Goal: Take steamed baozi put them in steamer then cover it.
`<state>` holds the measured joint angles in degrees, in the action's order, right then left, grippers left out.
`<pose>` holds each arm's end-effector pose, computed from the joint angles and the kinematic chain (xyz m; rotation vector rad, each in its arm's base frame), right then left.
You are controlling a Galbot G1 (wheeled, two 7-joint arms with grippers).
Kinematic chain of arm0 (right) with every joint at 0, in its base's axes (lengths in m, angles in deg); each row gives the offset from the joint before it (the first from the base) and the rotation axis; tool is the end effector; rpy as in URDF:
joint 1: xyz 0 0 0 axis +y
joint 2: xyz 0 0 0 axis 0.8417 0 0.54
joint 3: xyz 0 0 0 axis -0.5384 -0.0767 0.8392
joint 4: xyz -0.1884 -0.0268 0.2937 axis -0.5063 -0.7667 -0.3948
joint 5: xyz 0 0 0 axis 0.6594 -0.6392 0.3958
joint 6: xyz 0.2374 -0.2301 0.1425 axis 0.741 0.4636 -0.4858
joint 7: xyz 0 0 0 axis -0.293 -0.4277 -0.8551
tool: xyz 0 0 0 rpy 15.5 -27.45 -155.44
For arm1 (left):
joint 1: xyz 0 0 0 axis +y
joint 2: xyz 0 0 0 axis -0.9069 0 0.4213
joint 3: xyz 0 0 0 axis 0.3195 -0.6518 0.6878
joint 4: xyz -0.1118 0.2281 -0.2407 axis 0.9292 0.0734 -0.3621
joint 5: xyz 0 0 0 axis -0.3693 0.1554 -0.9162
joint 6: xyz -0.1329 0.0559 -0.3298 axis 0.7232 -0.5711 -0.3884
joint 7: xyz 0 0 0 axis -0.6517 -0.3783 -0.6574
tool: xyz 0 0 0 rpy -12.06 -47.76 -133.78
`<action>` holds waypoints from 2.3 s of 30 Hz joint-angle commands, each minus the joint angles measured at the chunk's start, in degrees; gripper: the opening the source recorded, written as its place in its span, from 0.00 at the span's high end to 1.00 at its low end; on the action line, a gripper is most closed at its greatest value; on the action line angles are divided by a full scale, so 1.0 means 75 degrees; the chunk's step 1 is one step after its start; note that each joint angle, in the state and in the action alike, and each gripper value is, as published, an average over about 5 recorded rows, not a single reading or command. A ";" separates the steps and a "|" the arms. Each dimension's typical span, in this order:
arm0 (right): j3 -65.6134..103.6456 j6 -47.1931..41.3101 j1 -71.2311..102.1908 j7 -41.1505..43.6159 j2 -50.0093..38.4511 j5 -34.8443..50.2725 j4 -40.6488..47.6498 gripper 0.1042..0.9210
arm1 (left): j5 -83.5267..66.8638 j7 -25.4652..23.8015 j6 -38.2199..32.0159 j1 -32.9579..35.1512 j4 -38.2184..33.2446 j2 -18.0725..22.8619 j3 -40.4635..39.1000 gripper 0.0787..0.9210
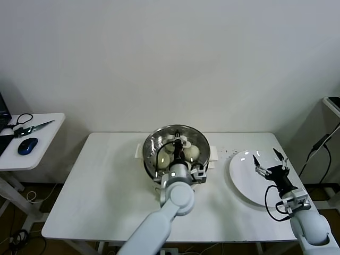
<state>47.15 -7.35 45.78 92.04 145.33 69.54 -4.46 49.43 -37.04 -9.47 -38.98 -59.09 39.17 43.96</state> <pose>0.2877 -0.2071 -0.3367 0.1693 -3.0693 0.5141 0.3506 -0.2245 -0.2730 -0.0182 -2.1898 -2.1783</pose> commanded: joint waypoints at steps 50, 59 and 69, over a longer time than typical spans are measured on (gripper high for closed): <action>-0.0039 -0.1200 0.0027 -0.0128 0.0034 0.0194 -0.0366 0.12 | -0.4580 0.2030 0.0003 0.2213 -0.4131 -0.2544 0.1560 0.12; -0.0068 -0.0954 0.0081 0.0017 0.0057 0.0307 -0.0376 0.12 | -1.0083 0.4357 -0.2895 0.3651 -0.4437 -0.2644 0.4149 0.12; 0.0068 -0.0808 0.0473 0.0222 0.0217 0.0819 -0.0570 0.12 | -1.2808 0.4074 -0.5257 0.5412 -0.3910 -0.1386 0.5974 0.12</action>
<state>47.04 -14.33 47.39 92.61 146.54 72.29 -7.87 -14.03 -12.38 -14.59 -12.28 -89.72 22.86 71.41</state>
